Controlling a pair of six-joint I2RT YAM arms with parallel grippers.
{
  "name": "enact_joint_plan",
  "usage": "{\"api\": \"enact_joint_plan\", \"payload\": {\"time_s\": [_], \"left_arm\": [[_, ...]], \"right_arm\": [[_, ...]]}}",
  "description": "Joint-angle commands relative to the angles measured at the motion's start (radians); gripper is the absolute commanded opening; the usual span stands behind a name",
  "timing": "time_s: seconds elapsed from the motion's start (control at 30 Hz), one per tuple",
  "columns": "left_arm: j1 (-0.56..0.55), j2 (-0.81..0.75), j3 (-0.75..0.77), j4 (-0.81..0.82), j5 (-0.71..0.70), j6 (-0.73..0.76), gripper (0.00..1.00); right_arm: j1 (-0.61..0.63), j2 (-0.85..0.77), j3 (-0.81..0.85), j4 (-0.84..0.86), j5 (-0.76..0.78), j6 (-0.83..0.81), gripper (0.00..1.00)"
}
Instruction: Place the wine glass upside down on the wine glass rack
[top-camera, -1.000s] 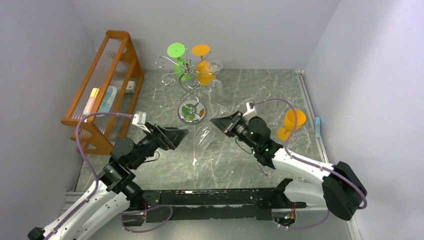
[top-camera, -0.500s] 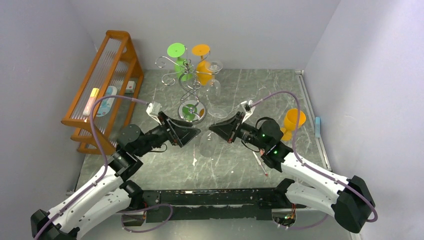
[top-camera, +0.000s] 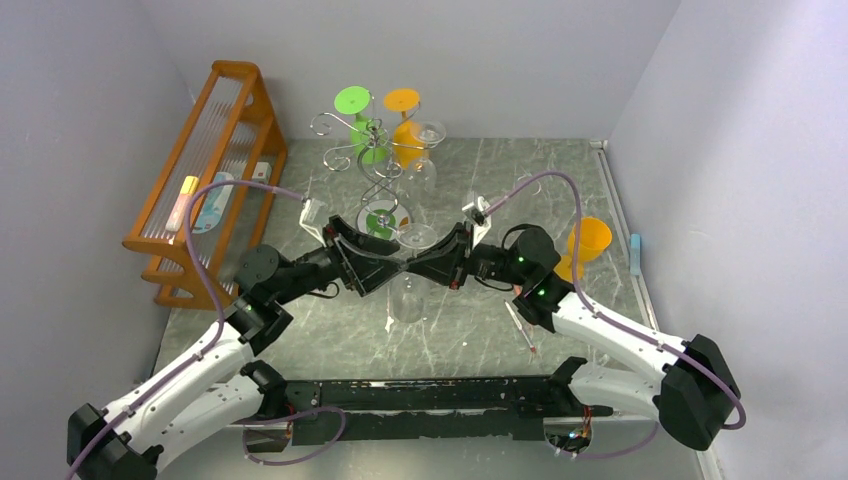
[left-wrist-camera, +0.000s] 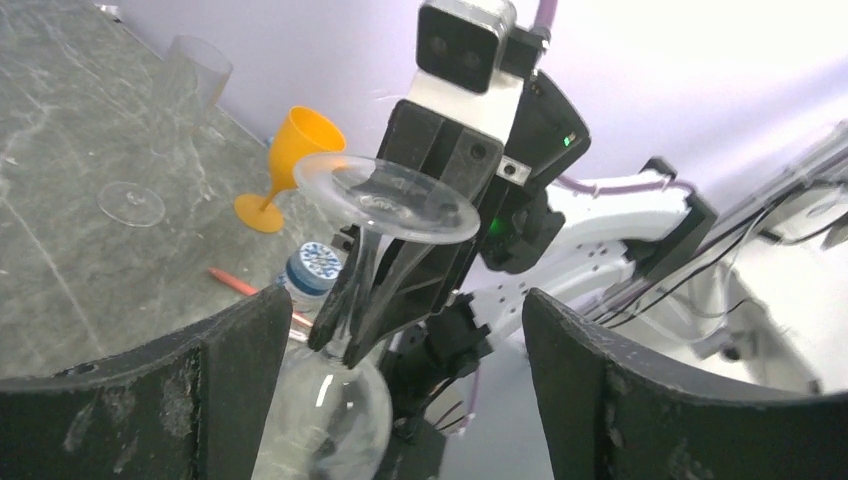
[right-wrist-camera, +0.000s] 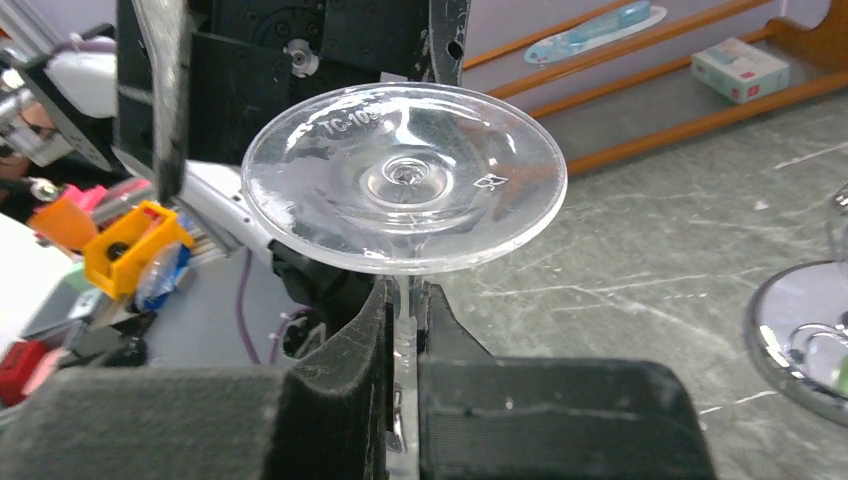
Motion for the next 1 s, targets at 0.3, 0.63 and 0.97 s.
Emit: {"api": "enact_joint_plan", "payload": {"time_s": [0.3, 0.63, 0.97], "left_arm": [[-0.003, 0.059, 0.013, 0.051, -0.059, -0.583, 0.86], [-0.002, 0.06, 0.088, -0.118, -0.081, -0.594, 0.68], [-0.002, 0.088, 0.143, -0.288, -0.108, -0.499, 0.33]], "right_arm": [[-0.001, -0.002, 0.036, -0.02, 0.044, -0.512, 0.0], [0.005, -0.029, 0.008, -0.086, 0.016, -0.716, 0.0], [0.007, -0.034, 0.021, -0.146, -0.021, -0.756, 0.0]]}}
